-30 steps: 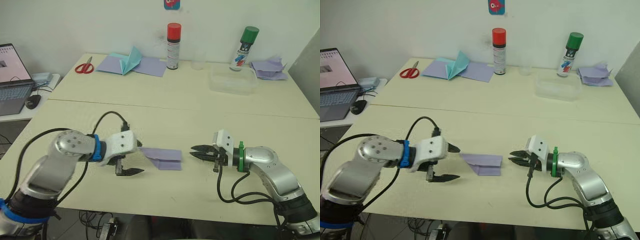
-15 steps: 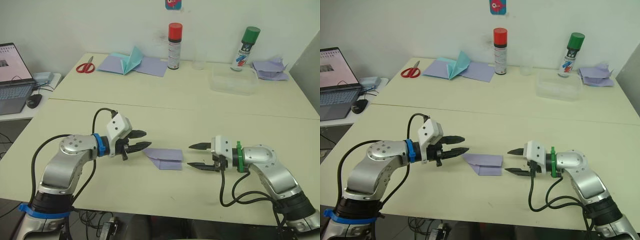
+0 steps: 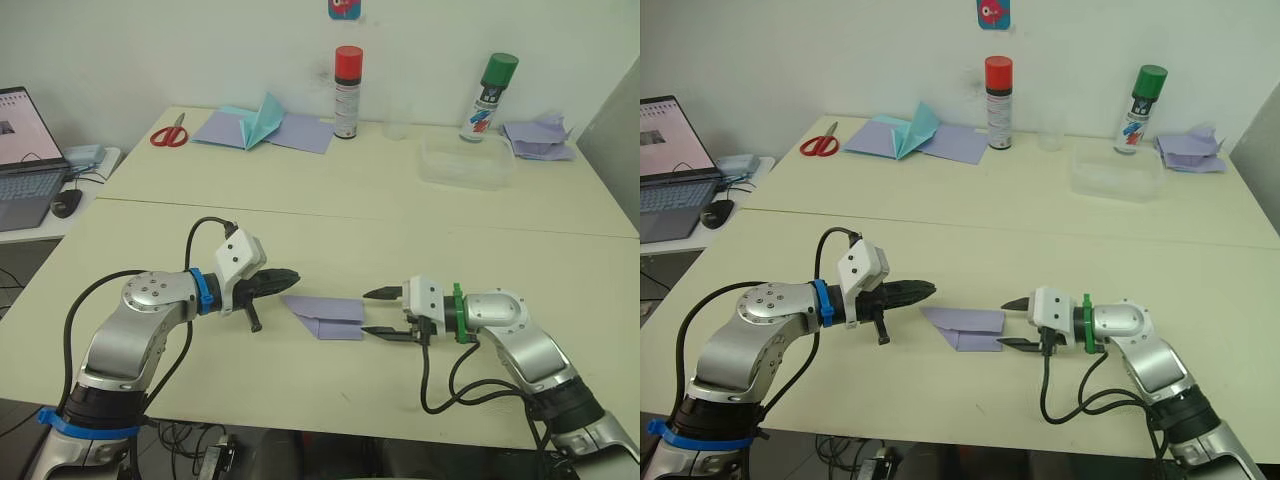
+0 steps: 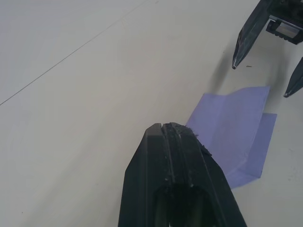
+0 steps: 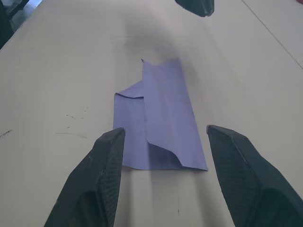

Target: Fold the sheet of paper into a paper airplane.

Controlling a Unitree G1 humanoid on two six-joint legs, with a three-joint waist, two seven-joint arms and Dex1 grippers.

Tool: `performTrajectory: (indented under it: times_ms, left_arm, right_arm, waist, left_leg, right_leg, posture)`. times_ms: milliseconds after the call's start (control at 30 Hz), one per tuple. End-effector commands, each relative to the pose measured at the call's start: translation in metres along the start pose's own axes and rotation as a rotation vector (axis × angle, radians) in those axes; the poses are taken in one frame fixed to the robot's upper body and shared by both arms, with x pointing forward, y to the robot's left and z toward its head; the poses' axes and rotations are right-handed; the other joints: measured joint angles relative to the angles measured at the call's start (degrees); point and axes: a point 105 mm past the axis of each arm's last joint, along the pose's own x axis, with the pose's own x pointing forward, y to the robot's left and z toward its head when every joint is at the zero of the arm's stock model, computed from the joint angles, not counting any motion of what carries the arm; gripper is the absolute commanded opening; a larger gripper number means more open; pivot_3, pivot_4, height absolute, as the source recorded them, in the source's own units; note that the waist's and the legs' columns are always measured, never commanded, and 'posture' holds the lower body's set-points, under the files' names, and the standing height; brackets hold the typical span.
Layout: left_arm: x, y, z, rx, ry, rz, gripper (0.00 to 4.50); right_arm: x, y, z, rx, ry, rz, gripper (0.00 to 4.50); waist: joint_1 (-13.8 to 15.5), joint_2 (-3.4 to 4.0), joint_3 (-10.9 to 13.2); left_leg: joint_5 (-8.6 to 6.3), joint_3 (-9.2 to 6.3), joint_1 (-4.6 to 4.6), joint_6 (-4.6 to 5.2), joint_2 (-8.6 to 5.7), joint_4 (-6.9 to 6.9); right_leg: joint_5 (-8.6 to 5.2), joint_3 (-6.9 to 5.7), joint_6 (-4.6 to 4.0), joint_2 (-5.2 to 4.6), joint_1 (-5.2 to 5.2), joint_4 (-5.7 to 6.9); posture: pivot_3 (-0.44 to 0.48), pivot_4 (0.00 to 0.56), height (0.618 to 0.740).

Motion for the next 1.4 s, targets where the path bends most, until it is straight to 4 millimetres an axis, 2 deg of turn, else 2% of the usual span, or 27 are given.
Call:
performTrajectory:
  times_ms: [33,167,267,467,633,800,1100,1400]
  left_arm:
    - [-0.001,0.004,0.002,0.023,0.001,0.02,0.04]
    - [0.0,0.005,0.003,0.021,-0.002,0.022,0.04]
    - [0.0,0.004,0.003,0.021,-0.001,0.019,0.0]
    - [-0.001,-0.001,-0.001,0.018,0.012,0.008,0.0]
    - [-0.001,-0.001,-0.001,0.018,0.013,0.008,0.0]
    - [0.003,-0.007,-0.003,0.017,0.014,-0.015,0.0]
    - [0.016,-0.014,0.0,0.031,0.006,-0.061,0.0]
    - [0.026,-0.018,0.004,0.039,-0.006,-0.089,0.0]
  right_arm:
    - [0.009,-0.006,0.009,-0.057,-0.025,-0.009,2.85]
    - [0.02,-0.006,0.009,-0.076,-0.036,-0.006,2.85]
    - [0.024,-0.004,0.009,-0.089,-0.045,0.006,2.33]
    - [0.028,0.002,0.008,-0.096,-0.055,0.038,0.04]
    - [0.018,0.005,0.006,-0.098,-0.052,0.048,0.02]
    - [-0.001,0.013,0.001,-0.096,-0.019,0.078,0.02]
    - [-0.005,0.017,-0.003,-0.079,-0.012,0.078,0.02]
    - [-0.007,0.015,0.002,-0.096,-0.054,0.092,0.02]
  waist:
    - [0.0,0.0,0.0]
    - [0.0,0.0,0.0]
    - [0.0,0.0,0.0]
    - [0.0,0.01,0.0]
    - [0.0,0.01,0.0]
    - [0.1,0.01,0.0]
    - [0.0,0.01,0.0]
    - [0.0,0.01,0.0]
  left_leg:
    - [0.0,0.0,0.0,0.0,0.0,0.0]
    - [0.0,0.0,0.0,0.0,0.0,0.0]
    - [0.0,0.0,0.0,0.0,-0.01,0.0]
    - [0.0,0.01,0.0,0.0,0.0,0.01]
    - [0.0,0.0,0.0,0.0,-0.01,0.01]
    - [0.0,0.0,0.0,0.0,-0.02,0.01]
    - [0.0,0.0,0.02,0.0,0.0,0.01]
    - [0.0,0.0,0.02,0.0,-0.01,0.01]
  right_leg:
    - [0.0,0.0,0.0,0.0,0.0,0.0]
    - [0.0,-0.01,0.0,0.0,-0.01,0.0]
    - [0.0,-0.01,-0.01,0.0,-0.01,0.01]
    - [0.0,-0.01,-0.01,-0.01,0.0,0.01]
    - [0.0,-0.01,-0.01,-0.01,0.0,0.01]
    - [0.0,-0.01,-0.01,-0.03,0.01,0.0]
    - [0.0,0.0,-0.01,-0.02,0.01,0.02]
    - [0.0,0.0,-0.01,-0.01,0.02,0.02]
  posture:
    - [0.0,0.15,0.74]
    - [0.0,0.15,0.74]
    - [0.0,0.15,0.74]
    - [0.0,0.15,0.74]
    - [0.0,0.15,0.74]
    - [0.0,0.15,0.74]
    - [0.0,0.15,0.74]
    - [0.0,0.15,0.74]
